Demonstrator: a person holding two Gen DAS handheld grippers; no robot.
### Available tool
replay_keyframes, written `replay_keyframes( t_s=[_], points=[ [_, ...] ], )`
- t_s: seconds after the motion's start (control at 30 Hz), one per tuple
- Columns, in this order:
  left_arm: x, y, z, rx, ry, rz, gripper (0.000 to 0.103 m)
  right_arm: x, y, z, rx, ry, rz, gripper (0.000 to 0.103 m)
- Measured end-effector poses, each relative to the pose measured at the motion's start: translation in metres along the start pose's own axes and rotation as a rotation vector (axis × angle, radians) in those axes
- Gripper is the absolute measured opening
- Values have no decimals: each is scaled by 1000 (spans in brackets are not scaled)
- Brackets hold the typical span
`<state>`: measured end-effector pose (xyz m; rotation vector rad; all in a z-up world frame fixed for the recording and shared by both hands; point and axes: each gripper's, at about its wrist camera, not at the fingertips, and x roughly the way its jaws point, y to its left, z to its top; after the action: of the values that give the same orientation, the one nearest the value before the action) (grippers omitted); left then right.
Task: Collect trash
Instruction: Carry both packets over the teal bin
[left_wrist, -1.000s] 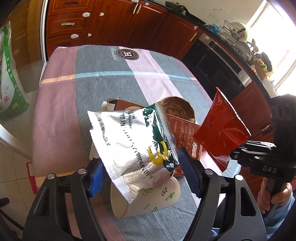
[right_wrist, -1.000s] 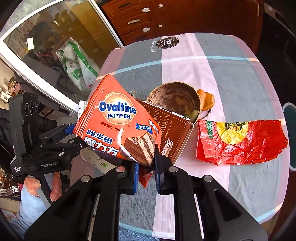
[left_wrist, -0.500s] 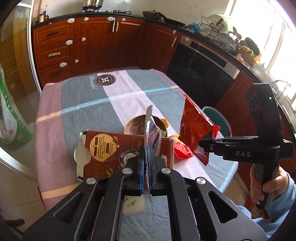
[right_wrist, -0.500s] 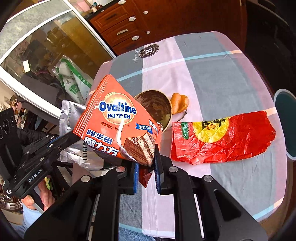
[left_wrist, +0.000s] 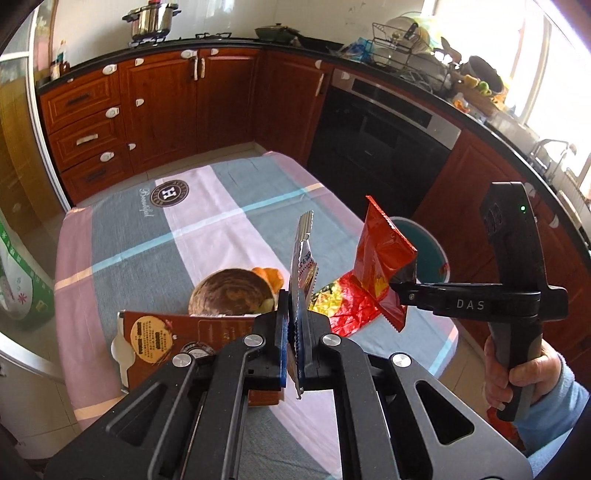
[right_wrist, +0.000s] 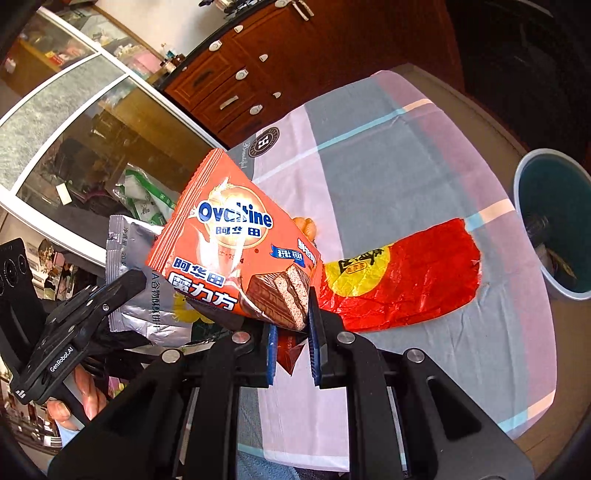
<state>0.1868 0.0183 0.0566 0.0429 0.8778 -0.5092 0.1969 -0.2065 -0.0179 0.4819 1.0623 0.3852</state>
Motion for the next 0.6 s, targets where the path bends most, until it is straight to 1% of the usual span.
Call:
replay_keyframes(
  t_s=[0.17,0.3,0.47,0.6],
  points=[
    [13,-37,24,39,-2,-19,4,-25,-34,9,54,-55,13,13],
    [31,-73,45,83,3,-43,4,-52,-71,18,104,-117,7,13],
    [65,-118,65,126,34,-80,4,-82,-124,27,172,-182,-18,13],
    [100,-160,79,156,70,-119,4,-98,-170,28,238,-210,-46,13]
  ],
)
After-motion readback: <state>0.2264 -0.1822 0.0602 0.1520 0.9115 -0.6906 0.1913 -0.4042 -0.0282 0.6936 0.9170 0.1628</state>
